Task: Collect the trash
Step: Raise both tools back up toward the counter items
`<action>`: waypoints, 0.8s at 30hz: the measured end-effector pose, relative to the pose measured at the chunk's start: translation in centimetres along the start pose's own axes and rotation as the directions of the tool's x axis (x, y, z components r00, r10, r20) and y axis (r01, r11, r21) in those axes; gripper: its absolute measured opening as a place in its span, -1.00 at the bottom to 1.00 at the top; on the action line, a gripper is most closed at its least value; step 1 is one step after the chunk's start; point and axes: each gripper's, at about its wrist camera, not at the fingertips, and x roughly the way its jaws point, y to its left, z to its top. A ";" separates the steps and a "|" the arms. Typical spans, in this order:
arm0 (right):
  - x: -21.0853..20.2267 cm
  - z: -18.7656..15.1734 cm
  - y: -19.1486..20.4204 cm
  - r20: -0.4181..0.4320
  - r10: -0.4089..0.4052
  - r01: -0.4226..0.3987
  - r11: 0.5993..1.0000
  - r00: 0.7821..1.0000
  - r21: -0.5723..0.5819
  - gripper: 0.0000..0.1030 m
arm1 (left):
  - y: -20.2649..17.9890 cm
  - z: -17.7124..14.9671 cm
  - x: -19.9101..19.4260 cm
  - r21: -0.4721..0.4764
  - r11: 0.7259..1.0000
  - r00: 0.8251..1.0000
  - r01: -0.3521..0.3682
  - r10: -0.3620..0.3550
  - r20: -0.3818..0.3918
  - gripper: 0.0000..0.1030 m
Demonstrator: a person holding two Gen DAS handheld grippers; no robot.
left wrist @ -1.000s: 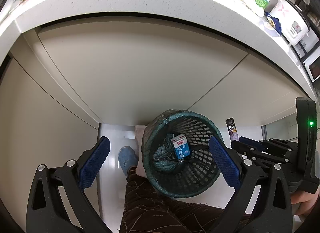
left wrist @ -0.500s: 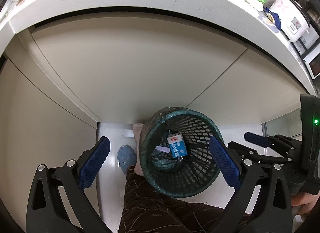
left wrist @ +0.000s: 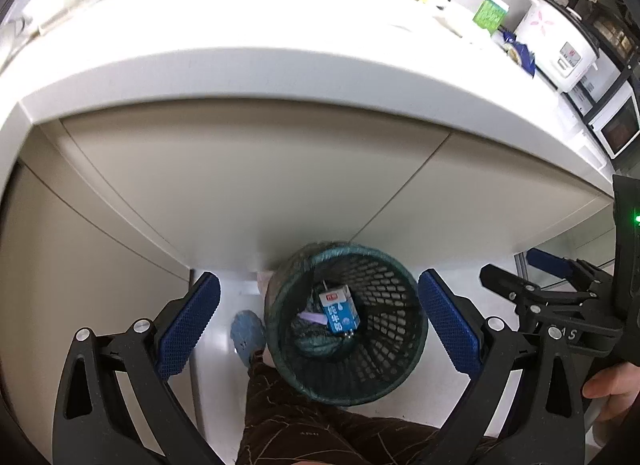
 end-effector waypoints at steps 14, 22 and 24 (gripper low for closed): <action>-7.1 5.5 -4.8 0.169 -0.037 0.028 0.998 0.985 0.054 0.83 | -3.2 6.1 -5.5 0.025 1.000 0.991 0.014 -0.017 0.133 0.88; -10.0 9.3 -7.1 0.215 -0.094 0.072 0.992 0.972 0.107 0.83 | -4.9 10.2 -7.2 0.020 1.000 0.985 0.016 -0.019 0.171 0.88; -10.5 10.3 -7.7 0.221 -0.102 0.079 0.991 0.970 0.111 0.83 | -5.3 11.2 -7.4 0.023 1.000 0.984 0.013 -0.017 0.176 0.88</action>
